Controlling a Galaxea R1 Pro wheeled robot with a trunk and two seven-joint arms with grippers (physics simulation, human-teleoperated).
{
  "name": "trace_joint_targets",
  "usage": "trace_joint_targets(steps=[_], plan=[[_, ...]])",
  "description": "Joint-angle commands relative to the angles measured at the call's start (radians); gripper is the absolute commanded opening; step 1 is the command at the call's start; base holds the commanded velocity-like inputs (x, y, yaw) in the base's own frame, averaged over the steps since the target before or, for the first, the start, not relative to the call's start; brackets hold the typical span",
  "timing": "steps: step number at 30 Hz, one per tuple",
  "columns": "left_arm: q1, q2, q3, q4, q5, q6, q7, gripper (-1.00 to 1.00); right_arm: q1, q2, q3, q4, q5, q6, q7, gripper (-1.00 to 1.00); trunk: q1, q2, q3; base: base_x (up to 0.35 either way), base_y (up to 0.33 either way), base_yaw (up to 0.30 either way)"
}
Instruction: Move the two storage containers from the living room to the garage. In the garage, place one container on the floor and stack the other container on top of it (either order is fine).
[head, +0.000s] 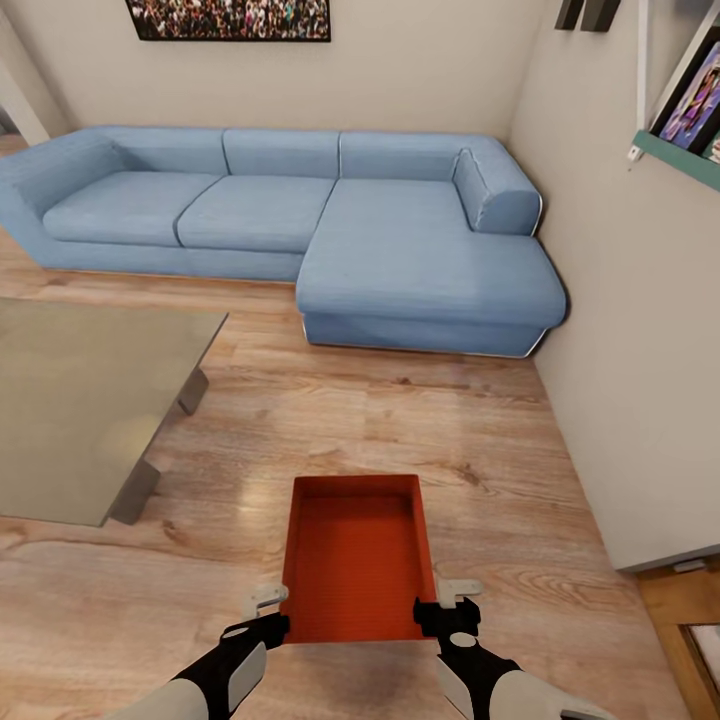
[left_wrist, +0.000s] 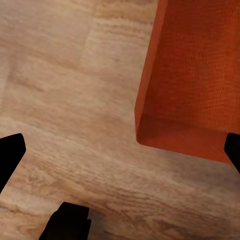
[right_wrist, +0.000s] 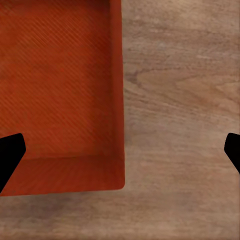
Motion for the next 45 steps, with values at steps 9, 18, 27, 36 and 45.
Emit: trace_joint_targets(steps=[9, 18, 27, 36, 45], plan=[[0.0, 0.001, -0.183, 0.0, 0.008, 0.003, 0.006, 1.0, -0.001, 0.0, -0.008, 0.001, 0.01, -0.003, -0.003, 1.0, 0.035, -0.064, -0.029, 0.0, 0.0, 0.0], [0.0, 0.002, -0.219, 0.0, 0.017, 0.001, 0.006, 1.0, -0.001, 0.0, -0.008, 0.001, 0.01, -0.004, -0.002, 1.0, 0.069, -0.127, -0.057, 0.0, 0.0, 0.0], [0.0, 0.005, -0.218, 0.0, 0.021, -0.001, 0.006, 1.0, -0.001, -0.001, -0.01, 0.001, 0.01, -0.004, 0.008, 1.0, 0.104, -0.19, -0.085, 0.0, 0.0, 0.0], [0.0, 0.005, -0.216, 0.001, 0.021, -0.001, 0.006, 1.0, 0.0, -0.001, -0.01, 0.001, 0.011, -0.004, 0.01, 1.0, 0.138, -0.253, -0.113, 0.0, 0.0, 0.0], [0.0, 0.005, -0.216, 0.001, 0.021, -0.001, 0.006, 1.0, 0.0, -0.001, -0.01, 0.001, 0.01, -0.005, 0.01, 1.0, 0.173, -0.316, -0.142, 0.0, 0.0, 0.0]])
